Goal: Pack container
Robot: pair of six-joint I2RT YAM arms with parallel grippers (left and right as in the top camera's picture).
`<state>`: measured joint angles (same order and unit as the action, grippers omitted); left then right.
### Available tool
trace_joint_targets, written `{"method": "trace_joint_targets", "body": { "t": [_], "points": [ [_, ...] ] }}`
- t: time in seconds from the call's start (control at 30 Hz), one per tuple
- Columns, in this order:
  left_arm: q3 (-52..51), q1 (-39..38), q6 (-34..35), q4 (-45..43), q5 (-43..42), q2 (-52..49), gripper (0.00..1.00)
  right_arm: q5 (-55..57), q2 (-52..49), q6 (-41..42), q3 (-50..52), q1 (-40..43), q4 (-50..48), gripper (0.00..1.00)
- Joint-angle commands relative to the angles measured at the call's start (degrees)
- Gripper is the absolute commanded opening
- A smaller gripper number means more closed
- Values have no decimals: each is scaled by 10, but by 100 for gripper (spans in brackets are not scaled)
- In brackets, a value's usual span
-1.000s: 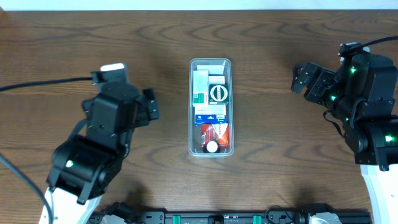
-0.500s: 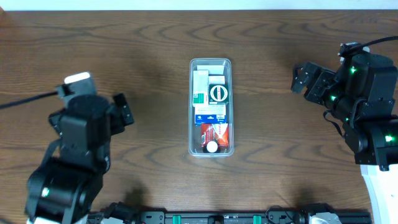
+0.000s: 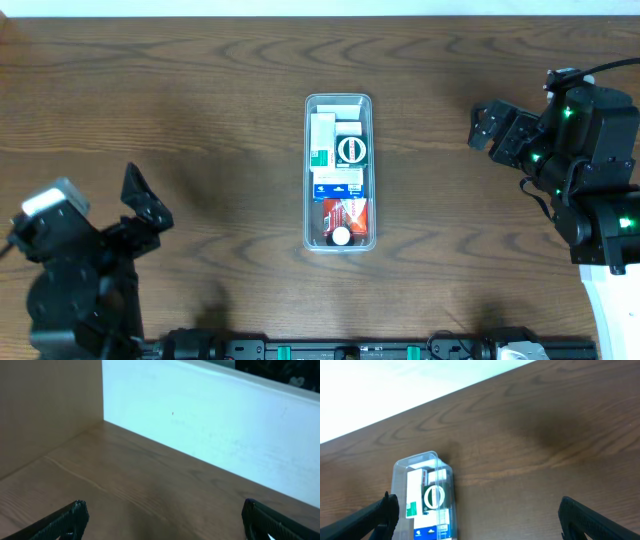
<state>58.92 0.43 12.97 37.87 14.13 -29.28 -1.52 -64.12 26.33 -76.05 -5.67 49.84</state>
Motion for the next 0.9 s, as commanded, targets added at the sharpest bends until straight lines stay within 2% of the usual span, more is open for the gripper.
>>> {"method": "trace_joint_targets", "body": {
  "t": [0.0,0.37,0.53,0.87],
  "points": [
    [-69,12,-19,-25,-28,54,98,0,0,-2,-3,4,-1,99],
    [-316,18,-18,-172,-32,230,98,0,0,-2,-3,4,-1,99],
    [-392,18,-18,-191,-32,289,98,0,0,-2,-3,4,-1,99],
    [-499,18,-13,-222,-32,292,98,0,0,-2,-3,4,-1,99]
  ]
}}
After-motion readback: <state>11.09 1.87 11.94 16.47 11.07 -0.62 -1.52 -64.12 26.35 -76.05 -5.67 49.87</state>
